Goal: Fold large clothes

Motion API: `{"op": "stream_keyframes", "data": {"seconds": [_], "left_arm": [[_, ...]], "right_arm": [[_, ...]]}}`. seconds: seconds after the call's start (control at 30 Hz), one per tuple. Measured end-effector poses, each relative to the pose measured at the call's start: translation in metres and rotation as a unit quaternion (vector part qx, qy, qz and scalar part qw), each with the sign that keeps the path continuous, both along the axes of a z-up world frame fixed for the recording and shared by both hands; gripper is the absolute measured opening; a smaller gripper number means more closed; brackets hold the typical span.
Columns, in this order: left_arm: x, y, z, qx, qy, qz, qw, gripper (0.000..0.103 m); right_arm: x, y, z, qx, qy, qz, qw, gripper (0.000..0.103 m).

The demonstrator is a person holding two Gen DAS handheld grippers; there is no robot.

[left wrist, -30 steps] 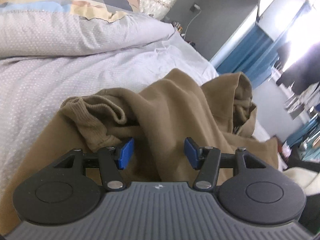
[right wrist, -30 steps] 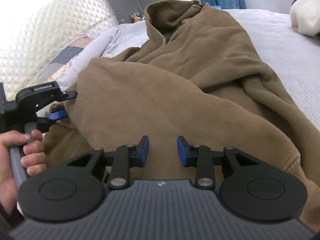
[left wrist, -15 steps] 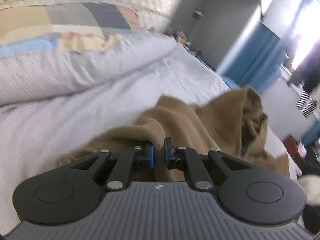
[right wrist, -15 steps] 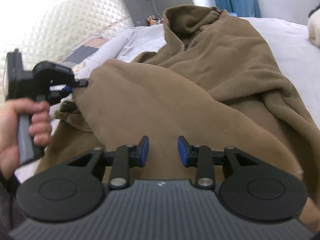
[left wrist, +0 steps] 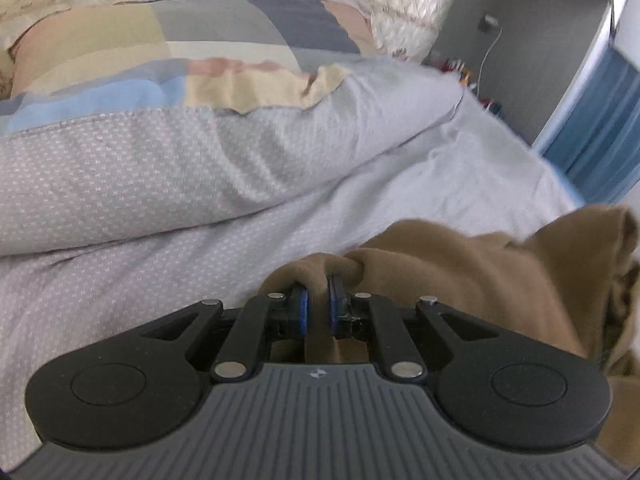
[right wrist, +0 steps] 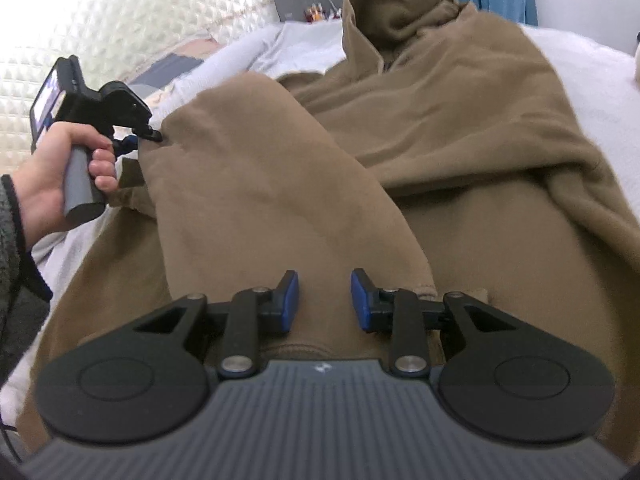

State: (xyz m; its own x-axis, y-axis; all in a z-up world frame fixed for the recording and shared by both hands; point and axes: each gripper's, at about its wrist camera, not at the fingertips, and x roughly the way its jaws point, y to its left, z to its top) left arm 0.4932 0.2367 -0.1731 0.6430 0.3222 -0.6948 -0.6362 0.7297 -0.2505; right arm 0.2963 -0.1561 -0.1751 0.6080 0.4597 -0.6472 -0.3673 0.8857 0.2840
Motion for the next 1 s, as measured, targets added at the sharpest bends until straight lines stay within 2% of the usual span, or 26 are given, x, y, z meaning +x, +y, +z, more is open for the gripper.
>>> {"op": "stream_keyframes", "data": {"seconds": [0.1, 0.23, 0.37, 0.43, 0.53, 0.6, 0.8, 1.0], "left_arm": [[0.005, -0.003, -0.008, 0.02, 0.015, -0.009, 0.9997, 0.012], [0.004, -0.01, 0.001, 0.051, 0.024, -0.041, 0.9976, 0.013], [-0.011, -0.012, 0.022, 0.044, 0.025, -0.075, 0.9959, 0.021], [-0.025, -0.016, 0.033, 0.046, 0.023, -0.086, 0.995, 0.024], [-0.052, -0.034, 0.052, 0.078, 0.009, -0.116, 0.9902, 0.03], [-0.07, -0.046, 0.061, 0.092, 0.008, -0.135, 0.9866, 0.03], [-0.127, -0.086, 0.078, 0.105, -0.014, -0.182, 0.9775, 0.03], [-0.179, -0.125, 0.088, 0.097, -0.032, -0.212, 0.972, 0.03]], "right_arm": [[0.008, 0.002, -0.006, 0.003, 0.006, 0.0, 1.0, 0.031], [0.014, 0.001, -0.01, 0.008, 0.007, -0.006, 1.0, 0.03], [0.011, -0.001, -0.006, 0.01, 0.008, -0.011, 1.0, 0.03], [0.007, -0.001, -0.003, 0.009, 0.001, -0.011, 1.0, 0.031], [0.0, -0.002, 0.003, 0.012, -0.014, -0.011, 1.0, 0.032], [-0.006, -0.004, 0.008, 0.016, -0.027, -0.012, 0.999, 0.034], [-0.02, -0.011, 0.02, 0.022, -0.054, -0.021, 0.998, 0.034], [-0.041, -0.024, 0.033, 0.026, -0.082, -0.032, 0.996, 0.034]]}}
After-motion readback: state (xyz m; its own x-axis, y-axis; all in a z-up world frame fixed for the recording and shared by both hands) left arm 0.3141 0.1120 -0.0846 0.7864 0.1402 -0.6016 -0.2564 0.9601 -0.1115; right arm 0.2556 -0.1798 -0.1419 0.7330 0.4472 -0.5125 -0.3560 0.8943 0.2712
